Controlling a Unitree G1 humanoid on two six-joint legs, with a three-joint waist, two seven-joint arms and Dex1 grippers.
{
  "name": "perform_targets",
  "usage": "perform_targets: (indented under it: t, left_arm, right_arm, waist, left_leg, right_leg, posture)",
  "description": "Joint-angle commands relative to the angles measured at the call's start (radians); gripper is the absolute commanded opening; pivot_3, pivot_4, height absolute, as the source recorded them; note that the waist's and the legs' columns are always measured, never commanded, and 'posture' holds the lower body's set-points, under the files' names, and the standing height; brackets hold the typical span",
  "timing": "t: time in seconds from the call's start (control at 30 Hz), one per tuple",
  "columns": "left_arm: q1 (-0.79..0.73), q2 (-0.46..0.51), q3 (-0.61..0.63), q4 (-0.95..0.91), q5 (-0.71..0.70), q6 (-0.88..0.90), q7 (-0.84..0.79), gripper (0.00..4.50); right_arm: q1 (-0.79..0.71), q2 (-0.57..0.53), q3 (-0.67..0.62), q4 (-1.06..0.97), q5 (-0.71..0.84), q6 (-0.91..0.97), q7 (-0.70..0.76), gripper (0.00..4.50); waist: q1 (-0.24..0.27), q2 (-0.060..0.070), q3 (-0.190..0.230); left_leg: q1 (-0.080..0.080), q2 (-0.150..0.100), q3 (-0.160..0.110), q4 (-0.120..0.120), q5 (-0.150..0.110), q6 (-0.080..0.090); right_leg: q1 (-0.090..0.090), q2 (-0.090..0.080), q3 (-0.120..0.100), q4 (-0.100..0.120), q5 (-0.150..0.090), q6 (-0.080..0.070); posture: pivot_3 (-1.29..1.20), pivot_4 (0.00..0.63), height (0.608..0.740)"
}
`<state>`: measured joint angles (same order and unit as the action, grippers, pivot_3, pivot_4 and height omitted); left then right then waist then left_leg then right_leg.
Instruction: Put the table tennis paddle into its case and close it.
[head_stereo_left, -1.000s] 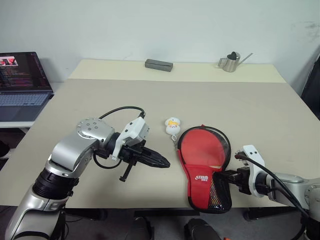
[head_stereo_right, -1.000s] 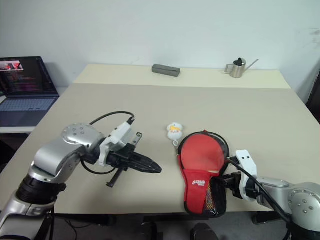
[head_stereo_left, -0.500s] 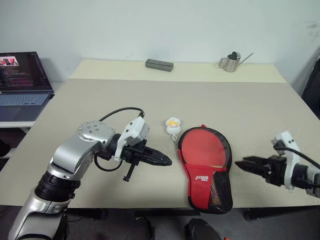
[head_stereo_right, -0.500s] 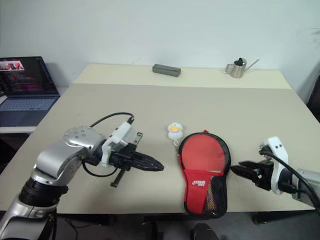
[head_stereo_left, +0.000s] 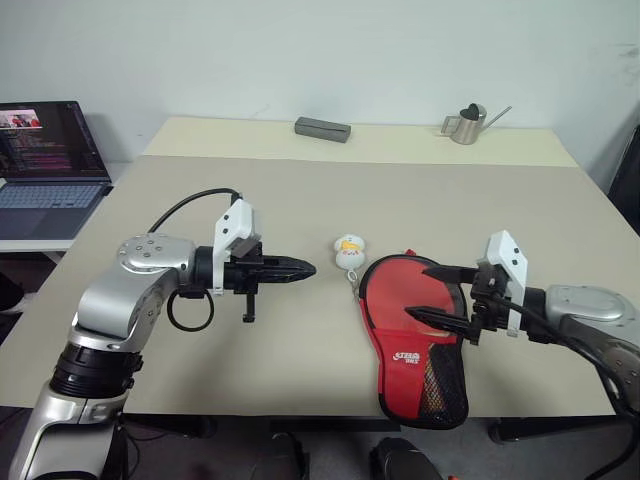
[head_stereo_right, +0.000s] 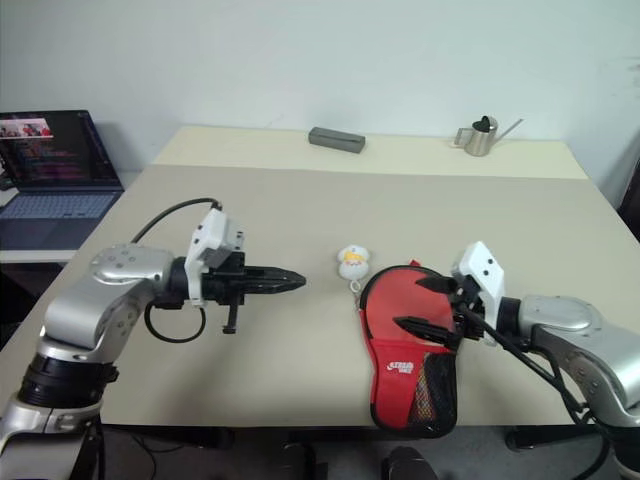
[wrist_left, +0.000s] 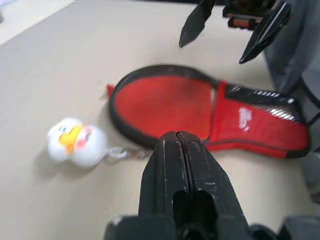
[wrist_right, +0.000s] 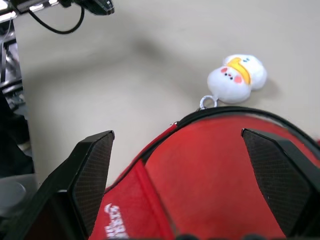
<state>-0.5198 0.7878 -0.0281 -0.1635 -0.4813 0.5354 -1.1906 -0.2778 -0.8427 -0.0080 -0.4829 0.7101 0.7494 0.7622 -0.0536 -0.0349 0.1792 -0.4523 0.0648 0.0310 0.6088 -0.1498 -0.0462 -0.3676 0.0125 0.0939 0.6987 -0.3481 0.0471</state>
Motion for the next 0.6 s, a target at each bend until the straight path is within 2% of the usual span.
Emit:
perform_targets:
  t: [0.03, 0.37, 0.6]
  left_arm:
    - [0.003, 0.014, 0.056, -0.011, 0.011, -0.026, 0.04, 0.0]
    - [0.042, 0.023, 0.1, -0.036, 0.012, -0.008, 0.108, 0.0]
    - [0.02, -0.024, 0.049, 0.001, 0.052, -0.013, 0.165, 0.0]
  right_arm:
    - [-0.035, 0.013, 0.037, 0.057, -0.081, -0.097, 0.065, 4.46]
    - [-0.108, 0.087, 0.116, 0.188, -0.224, -0.195, 0.128, 4.46]
    - [-0.151, 0.147, 0.144, 0.247, -0.284, -0.202, 0.108, 4.46]
  waist:
    - [0.0, 0.0, 0.0]
    - [0.002, 0.0, 0.0]
    - [0.003, 0.0, 0.0]
  left_leg:
    - [0.0, 0.0, 0.0, 0.0, 0.0, 0.0]
    - [0.0, 0.0, 0.0, 0.0, 0.0, 0.0]
    - [0.0, 0.0, 0.0, 0.001, 0.0, 0.0]
  right_leg:
    - [0.0, 0.0, 0.0, 0.0, 0.0, 0.0]
    - [0.0, 0.0, 0.0, 0.001, 0.001, 0.0]
    - [0.0, 0.0, 0.0, 0.001, 0.001, 0.0]
  posture:
    - [0.0, 0.15, 0.74]
    - [0.0, 0.15, 0.74]
    - [0.0, 0.15, 0.74]
